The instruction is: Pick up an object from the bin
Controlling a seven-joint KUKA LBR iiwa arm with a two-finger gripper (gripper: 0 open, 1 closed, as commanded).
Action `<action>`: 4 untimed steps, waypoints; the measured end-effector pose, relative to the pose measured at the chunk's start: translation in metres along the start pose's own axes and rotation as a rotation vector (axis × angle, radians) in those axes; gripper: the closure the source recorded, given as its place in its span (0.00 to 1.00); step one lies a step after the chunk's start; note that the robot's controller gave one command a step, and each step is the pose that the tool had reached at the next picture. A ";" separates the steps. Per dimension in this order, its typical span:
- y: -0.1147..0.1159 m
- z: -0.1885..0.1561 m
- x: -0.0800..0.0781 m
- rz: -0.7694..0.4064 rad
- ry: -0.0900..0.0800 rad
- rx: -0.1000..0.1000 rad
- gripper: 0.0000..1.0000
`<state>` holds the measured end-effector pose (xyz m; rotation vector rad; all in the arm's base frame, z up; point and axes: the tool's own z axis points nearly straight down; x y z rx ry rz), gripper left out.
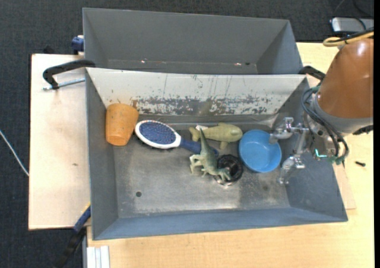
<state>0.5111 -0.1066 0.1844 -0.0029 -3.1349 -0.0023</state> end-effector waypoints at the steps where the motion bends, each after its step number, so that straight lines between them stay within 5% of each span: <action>1: 0.028 0.114 -0.029 -0.044 -0.010 0.001 0.00; 2: 0.070 0.110 -0.043 -0.004 -0.018 0.004 0.00; 3: 0.068 0.109 -0.042 -0.002 -0.009 0.005 1.00; 4: 0.026 -0.033 -0.063 -0.159 -0.022 0.006 1.00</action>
Offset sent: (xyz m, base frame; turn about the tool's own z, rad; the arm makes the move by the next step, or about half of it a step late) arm 0.0269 0.0272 -0.1122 -0.0440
